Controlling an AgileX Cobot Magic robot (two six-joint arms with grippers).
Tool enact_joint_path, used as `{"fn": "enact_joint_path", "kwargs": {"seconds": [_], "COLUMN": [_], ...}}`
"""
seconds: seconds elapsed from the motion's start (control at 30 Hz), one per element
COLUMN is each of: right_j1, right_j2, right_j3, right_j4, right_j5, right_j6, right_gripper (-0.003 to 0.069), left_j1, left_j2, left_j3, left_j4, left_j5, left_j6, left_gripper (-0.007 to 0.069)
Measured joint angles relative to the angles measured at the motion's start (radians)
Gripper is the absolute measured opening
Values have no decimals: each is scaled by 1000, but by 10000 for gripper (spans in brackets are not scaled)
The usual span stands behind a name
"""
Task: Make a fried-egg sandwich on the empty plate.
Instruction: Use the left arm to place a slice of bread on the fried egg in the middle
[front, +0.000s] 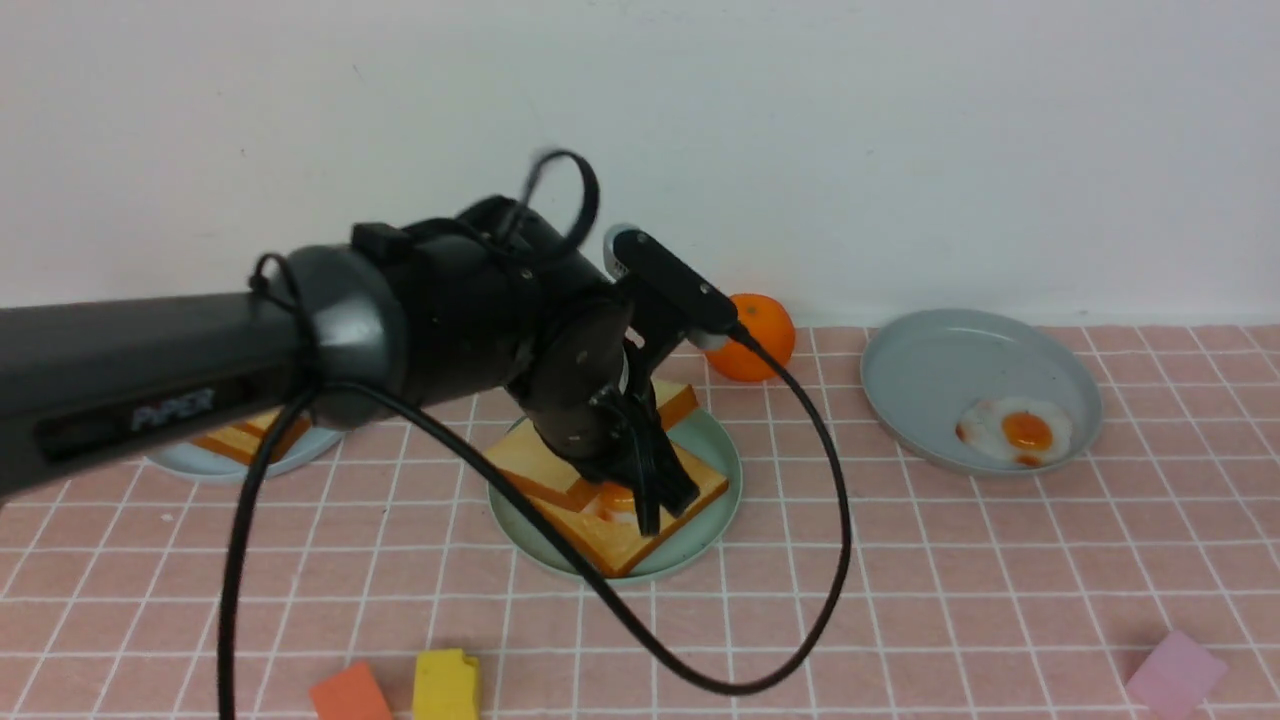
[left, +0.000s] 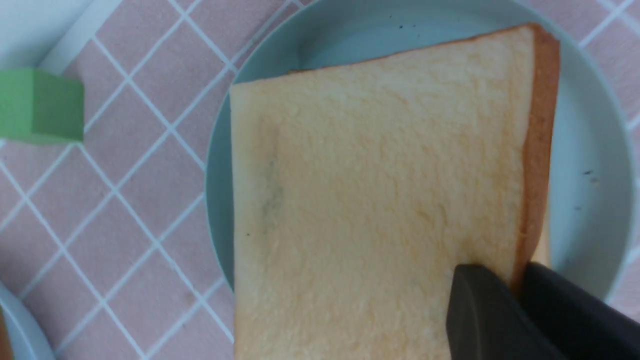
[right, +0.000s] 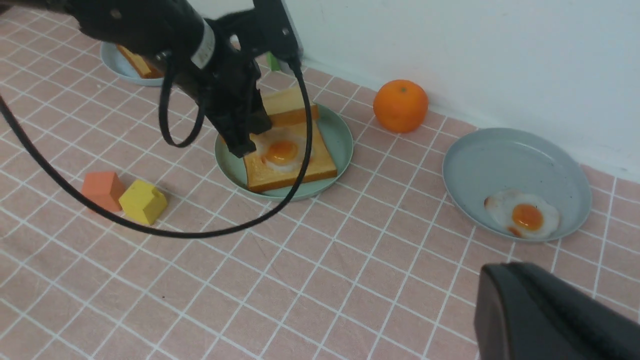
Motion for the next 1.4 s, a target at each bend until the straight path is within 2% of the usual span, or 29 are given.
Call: {"fn": "enact_joint_path", "kwargs": {"seconds": [0.27, 0.8, 1.4], "right_j1": [0, 0, 0], "right_j2": [0, 0, 0], "right_j3": [0, 0, 0], "right_j4": [0, 0, 1], "right_j5": [4, 7, 7], "right_j6": [0, 0, 0], "right_gripper": [2, 3, 5], "left_j1": [-21, -24, -24], "left_j2": [39, 51, 93], "left_j3": [0, 0, 0], "left_j4": [22, -48, -53], "left_j5": [-16, -25, -45], "left_j6": [87, 105, 106], "left_gripper": [57, 57, 56]}}
